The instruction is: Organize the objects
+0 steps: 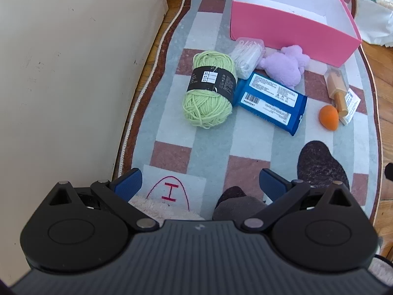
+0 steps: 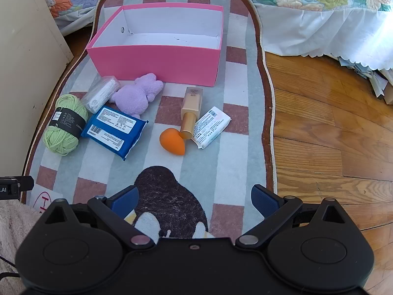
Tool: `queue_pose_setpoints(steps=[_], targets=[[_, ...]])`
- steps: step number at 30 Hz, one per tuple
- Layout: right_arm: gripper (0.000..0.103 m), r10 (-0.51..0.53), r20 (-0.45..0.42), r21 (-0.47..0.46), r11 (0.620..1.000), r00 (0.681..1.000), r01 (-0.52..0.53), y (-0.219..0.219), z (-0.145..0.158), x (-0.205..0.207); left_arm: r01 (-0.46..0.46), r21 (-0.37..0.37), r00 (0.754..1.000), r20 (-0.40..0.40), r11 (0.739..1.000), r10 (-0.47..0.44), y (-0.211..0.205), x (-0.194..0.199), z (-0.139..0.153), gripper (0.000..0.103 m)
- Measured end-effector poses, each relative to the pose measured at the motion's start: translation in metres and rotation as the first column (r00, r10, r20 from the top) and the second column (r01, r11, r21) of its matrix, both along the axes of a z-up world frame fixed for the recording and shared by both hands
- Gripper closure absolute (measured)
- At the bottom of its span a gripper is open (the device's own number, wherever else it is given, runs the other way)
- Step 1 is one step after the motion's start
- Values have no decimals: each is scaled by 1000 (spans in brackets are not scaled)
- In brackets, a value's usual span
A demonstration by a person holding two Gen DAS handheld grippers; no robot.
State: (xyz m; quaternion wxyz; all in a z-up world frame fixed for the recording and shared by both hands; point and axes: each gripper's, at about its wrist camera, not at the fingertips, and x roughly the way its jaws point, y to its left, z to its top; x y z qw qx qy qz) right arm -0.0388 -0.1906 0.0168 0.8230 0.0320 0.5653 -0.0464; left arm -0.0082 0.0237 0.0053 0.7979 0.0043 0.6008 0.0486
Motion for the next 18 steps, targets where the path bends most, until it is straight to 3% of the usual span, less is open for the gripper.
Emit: queue_pose_setpoints(steps=[4,9,12,15,18], targets=[[3,1,-2,-4,1000,1000,-1,0,1,0,9,-47,1000,17,999,-8,3,0,6,0],[3,-1,-3,4,1000,1000,1,2,4,1,31,5,998,53,1000,-31,2,-1,19,0],[3,36,18,33,999,999,-37,9,9,3,58,-17,995,85,998,-56,8,3,28,0],[3,117,82,76,989,990,-124,21,19,8,100,-116,986,148,988,-83,16,14,44,0],[3,226,194,103,963,955,-249,36,32,16,125,-136,972,214,983,-94,20,31,59,0]])
